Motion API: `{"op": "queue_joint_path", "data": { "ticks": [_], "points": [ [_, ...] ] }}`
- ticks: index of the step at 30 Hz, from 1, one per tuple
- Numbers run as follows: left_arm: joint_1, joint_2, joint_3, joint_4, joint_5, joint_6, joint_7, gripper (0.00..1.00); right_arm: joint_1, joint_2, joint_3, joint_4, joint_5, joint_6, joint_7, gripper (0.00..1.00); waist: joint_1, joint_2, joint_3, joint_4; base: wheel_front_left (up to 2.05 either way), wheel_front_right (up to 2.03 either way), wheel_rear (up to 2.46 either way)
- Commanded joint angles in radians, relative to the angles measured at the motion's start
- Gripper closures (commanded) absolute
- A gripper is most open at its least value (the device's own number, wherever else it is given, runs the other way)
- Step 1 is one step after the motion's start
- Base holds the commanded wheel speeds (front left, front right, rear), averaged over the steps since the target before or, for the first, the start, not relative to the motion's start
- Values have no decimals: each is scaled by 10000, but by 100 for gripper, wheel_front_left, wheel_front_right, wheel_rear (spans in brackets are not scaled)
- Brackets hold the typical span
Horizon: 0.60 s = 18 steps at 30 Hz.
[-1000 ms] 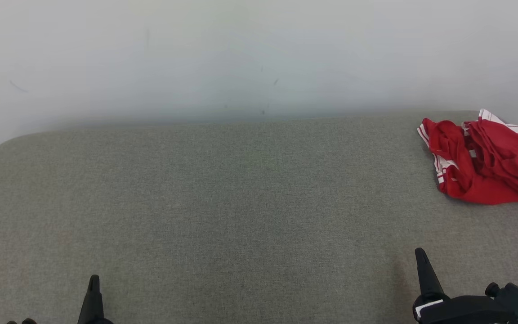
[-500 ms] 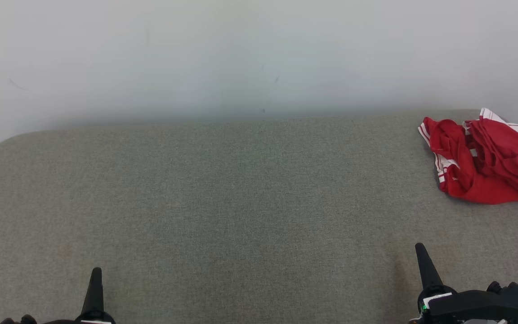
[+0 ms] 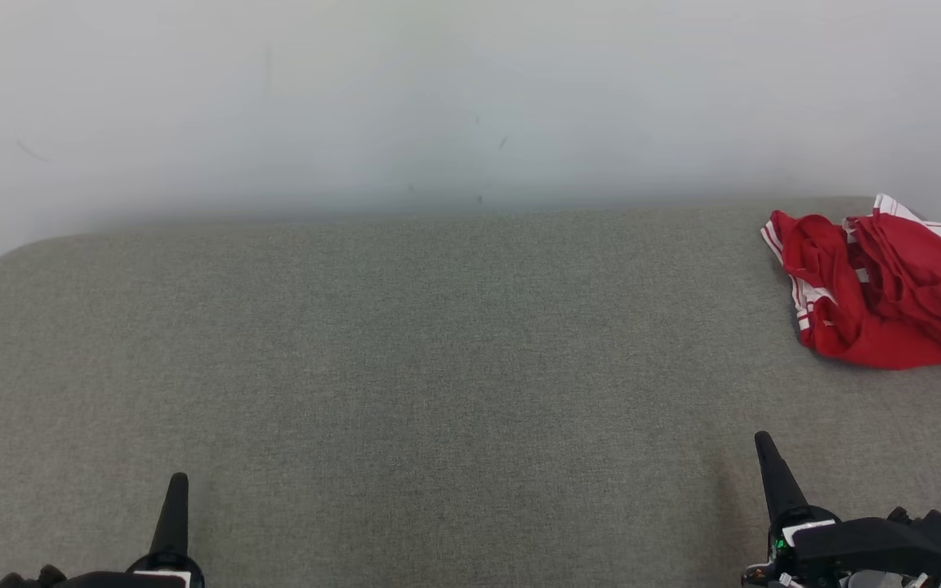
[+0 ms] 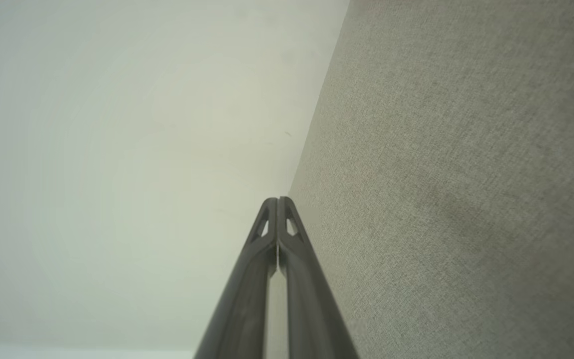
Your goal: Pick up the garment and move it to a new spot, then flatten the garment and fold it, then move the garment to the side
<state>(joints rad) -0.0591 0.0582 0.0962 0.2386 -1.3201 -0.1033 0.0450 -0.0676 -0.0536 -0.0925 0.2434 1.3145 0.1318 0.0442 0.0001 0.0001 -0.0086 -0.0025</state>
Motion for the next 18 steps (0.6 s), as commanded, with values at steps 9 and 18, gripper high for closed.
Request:
{"op": "queue_joint_path", "data": {
  "ticks": [9,18],
  "points": [
    [-278,-26,82,-1,-960,-123,217,100,-218,32,-86,-32,938,-16,238,100,-1,-1,29,6,0,0,0],
    [-363,-50,118,27,-1595,-178,377,100,-296,38,-131,-18,1602,-17,388,100,-1,-1,55,12,0,0,0]
  ]
}}
